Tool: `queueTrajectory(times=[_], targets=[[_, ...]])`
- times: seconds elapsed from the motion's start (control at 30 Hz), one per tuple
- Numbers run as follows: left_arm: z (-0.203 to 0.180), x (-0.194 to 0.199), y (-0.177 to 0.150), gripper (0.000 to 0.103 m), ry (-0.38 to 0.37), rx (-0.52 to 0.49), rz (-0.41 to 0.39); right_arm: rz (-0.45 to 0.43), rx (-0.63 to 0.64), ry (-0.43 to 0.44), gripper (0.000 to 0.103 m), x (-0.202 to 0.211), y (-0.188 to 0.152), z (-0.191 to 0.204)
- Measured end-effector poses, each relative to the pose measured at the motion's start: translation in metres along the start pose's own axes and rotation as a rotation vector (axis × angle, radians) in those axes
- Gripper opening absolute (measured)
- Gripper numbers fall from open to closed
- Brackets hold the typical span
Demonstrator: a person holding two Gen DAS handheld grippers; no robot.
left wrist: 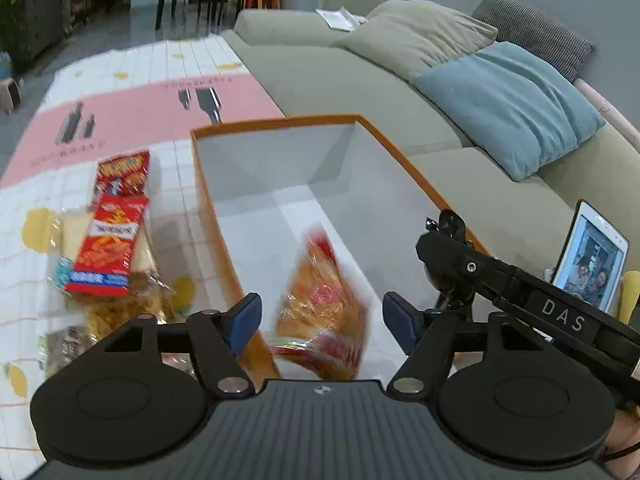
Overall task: Organize snacks
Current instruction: 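Carry both bags into the orange box and open both tools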
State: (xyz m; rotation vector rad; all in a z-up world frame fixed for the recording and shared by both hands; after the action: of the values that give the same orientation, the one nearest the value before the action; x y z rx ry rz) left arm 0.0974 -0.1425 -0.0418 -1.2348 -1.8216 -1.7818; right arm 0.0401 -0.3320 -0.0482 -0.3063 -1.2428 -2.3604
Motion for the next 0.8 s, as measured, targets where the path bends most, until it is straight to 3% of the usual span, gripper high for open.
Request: queueTrajectory(times=[0.5,0.8], targets=[[0.01,0.011,-0.002,0.085,0.138,-0.048,-0.029,0.044,0.094,-0.097,0.052,-0.011,-0.005,0.002],[0.046,0.014,-0.004,0.085,0.211,0.075,-0.001,0.097,0.253,-0.161,0.052,-0.025,-0.018,0.013]])
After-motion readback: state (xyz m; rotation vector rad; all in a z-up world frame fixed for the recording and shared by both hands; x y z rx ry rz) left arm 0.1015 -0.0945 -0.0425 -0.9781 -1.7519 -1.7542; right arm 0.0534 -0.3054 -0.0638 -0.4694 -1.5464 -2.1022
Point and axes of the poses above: each gripper's, at about its wrist camera, not at the fingertips, and x roughly against the way its jaws point, z to its left, y to its top, the point moved 5 cm from there along -x, roughly the way its jaws point, and after that the axes turned 2 degrees about -z, right-handed, at the moved point
